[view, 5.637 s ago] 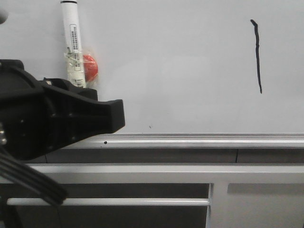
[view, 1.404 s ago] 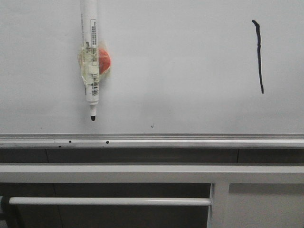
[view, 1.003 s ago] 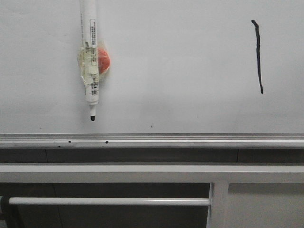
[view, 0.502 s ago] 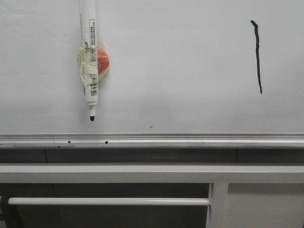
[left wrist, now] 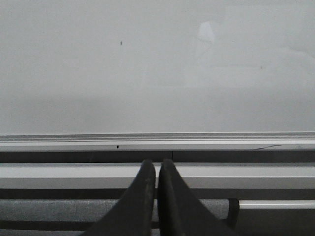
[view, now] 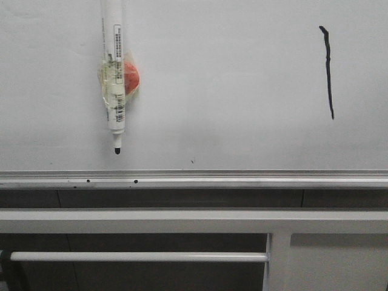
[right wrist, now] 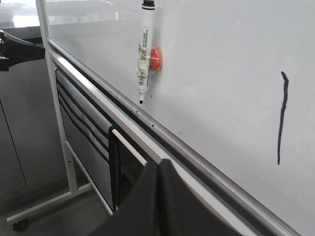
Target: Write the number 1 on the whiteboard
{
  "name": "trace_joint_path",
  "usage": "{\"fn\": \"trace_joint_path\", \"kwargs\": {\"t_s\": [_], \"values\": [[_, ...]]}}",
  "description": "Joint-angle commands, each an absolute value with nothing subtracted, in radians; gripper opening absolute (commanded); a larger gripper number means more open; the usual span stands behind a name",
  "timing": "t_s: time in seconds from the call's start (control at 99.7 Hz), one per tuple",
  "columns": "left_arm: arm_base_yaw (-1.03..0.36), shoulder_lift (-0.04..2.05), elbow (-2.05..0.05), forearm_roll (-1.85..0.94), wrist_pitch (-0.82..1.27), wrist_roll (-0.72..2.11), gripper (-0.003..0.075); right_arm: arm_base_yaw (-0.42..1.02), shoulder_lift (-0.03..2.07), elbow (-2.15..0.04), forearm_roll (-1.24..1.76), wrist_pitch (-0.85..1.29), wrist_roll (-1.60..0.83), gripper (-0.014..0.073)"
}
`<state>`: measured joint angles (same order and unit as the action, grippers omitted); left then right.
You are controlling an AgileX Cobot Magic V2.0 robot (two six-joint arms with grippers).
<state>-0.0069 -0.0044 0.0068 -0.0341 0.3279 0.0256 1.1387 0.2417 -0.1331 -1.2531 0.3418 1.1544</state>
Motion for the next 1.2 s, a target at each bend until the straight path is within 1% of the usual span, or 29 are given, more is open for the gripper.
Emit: {"fn": "trace_joint_path", "kwargs": {"t_s": [0.0, 0.652, 0.732, 0.832, 0.923, 0.963, 1.023, 1.113, 1.194], "values": [[-0.015, -0.028, 0.012, -0.039, 0.258, 0.027, -0.0020, 1.139, 0.252, -0.161, -1.295, 0.330, 1.153, -0.0063], [-0.015, -0.028, 0.012, -0.041, 0.258, 0.025, -0.0020, 1.139, 0.252, -0.161, -1.297, 0.330, 1.149, -0.0064], [-0.015, -0.028, 0.012, -0.041, 0.258, 0.025, -0.0020, 1.139, 0.252, -0.148, -1.376, 0.400, 1.123, -0.0064], [-0.015, -0.028, 0.012, -0.041, 0.258, 0.025, -0.0020, 1.139, 0.252, -0.118, -1.360, 0.483, 1.123, -0.0064], [-0.015, -0.028, 0.012, -0.041, 0.258, 0.025, -0.0020, 1.139, 0.252, -0.103, -1.203, 0.605, 1.123, -0.0064], [-0.015, -0.028, 0.012, -0.041, 0.258, 0.025, -0.0020, 1.139, 0.252, -0.103, -1.122, 0.623, 1.121, -0.0064], [-0.015, -0.028, 0.012, -0.041, 0.258, 0.025, -0.0020, 1.139, 0.252, -0.103, -1.072, 0.577, 1.073, -0.0064], [-0.015, -0.028, 0.012, -0.041, 0.258, 0.025, -0.0020, 1.139, 0.252, -0.103, -1.002, 0.428, 0.967, -0.0064], [-0.015, -0.028, 0.012, -0.041, 0.258, 0.025, -0.0020, 1.139, 0.252, -0.103, -0.835, 0.330, 0.858, -0.0064]]}}
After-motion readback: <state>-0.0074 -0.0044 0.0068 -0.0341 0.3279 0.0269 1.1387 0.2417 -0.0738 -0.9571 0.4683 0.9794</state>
